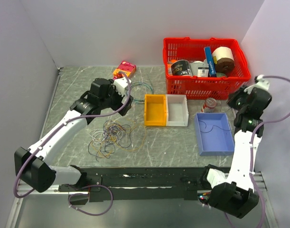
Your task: Untangle the cables
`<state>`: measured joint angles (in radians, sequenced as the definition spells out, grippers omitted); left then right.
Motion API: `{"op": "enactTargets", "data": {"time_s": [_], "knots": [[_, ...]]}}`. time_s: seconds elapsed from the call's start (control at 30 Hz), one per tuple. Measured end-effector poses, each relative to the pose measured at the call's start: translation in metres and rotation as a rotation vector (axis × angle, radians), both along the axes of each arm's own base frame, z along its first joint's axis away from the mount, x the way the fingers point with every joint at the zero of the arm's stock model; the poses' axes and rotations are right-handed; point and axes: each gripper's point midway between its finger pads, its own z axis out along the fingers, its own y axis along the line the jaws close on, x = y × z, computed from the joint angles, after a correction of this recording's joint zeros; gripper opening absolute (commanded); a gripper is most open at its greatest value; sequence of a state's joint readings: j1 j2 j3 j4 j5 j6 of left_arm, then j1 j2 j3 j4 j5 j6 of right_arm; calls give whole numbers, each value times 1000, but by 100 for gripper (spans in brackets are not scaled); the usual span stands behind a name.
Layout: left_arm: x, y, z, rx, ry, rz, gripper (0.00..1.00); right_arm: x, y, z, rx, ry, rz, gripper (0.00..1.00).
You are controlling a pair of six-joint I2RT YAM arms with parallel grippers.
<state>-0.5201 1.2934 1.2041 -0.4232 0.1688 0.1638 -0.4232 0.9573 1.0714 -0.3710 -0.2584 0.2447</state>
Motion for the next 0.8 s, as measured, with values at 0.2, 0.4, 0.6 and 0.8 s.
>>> {"op": "enactTargets", "data": {"time_s": [0.2,0.4,0.6,0.8], "knots": [[-5,12,-24,46,17,21,96,-10,6,-74,104,167,-8,0],[-7,22,-36,93,11,35,96,-12,22,-143,212,338,2,0],[-4,23,-32,96,-9,38,96,-4,63,-172,237,440,100,0],[-2,25,-29,97,-32,46,96,-1,60,-183,254,445,46,0]]}}
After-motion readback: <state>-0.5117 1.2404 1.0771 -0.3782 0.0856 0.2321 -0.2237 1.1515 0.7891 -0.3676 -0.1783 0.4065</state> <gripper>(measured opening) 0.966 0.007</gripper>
